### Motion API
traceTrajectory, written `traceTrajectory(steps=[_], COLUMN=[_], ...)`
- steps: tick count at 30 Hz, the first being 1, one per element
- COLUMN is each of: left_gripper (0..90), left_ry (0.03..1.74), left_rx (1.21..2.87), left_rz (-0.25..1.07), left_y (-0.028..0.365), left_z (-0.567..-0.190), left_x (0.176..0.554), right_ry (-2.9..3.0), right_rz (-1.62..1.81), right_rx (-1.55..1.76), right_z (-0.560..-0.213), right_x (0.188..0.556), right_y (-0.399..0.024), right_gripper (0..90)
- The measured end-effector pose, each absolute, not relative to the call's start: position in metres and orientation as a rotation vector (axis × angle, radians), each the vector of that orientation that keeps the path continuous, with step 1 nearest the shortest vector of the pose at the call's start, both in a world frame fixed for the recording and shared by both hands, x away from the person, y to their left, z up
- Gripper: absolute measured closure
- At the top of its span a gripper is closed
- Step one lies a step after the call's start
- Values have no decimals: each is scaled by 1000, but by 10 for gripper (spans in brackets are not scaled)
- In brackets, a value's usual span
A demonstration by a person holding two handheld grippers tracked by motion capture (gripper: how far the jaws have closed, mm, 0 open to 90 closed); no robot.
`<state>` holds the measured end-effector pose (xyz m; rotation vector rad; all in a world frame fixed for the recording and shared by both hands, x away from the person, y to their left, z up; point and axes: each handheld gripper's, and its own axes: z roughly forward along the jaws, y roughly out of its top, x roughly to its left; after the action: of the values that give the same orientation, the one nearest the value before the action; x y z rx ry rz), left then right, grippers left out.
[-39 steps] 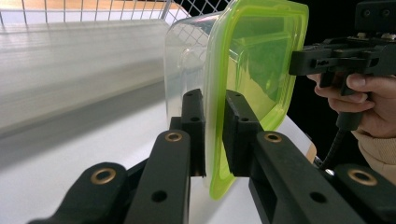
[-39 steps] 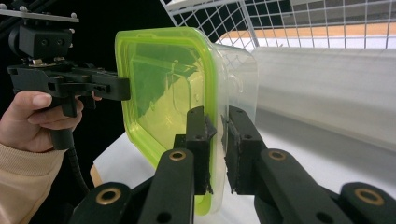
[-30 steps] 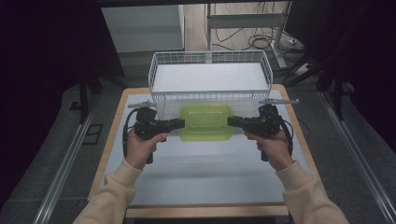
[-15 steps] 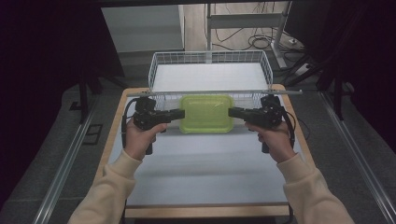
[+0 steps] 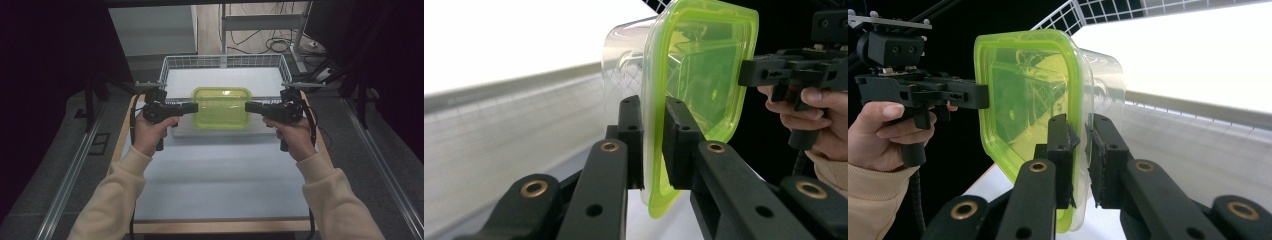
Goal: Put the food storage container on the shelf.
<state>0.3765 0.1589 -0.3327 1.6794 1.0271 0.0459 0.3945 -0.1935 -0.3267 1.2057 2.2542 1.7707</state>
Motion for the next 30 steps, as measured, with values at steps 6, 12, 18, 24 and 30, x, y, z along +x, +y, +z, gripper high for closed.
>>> traceTrajectory(steps=[6,12,18,24,30], left_gripper=[804,804,803,803,801], left_ry=[1029,1034,1048,1080,1133], left_rx=[1686,1689,1684,1676,1675], left_rz=[56,36,9,-7,-20], left_y=[159,161,159,157,155], left_z=[-319,-309,-310,-314,-319], left_x=[398,424,449,467,479], right_ry=[2234,2238,2237,2229,2231], right_rz=[1759,1737,1725,1720,1685], right_rx=[1222,1228,1266,1307,1366], right_z=[-313,-299,-296,-298,-303], right_x=[411,434,459,475,491], right_y=[-191,-190,-191,-192,-189], right_gripper=[812,812,812,812,807])
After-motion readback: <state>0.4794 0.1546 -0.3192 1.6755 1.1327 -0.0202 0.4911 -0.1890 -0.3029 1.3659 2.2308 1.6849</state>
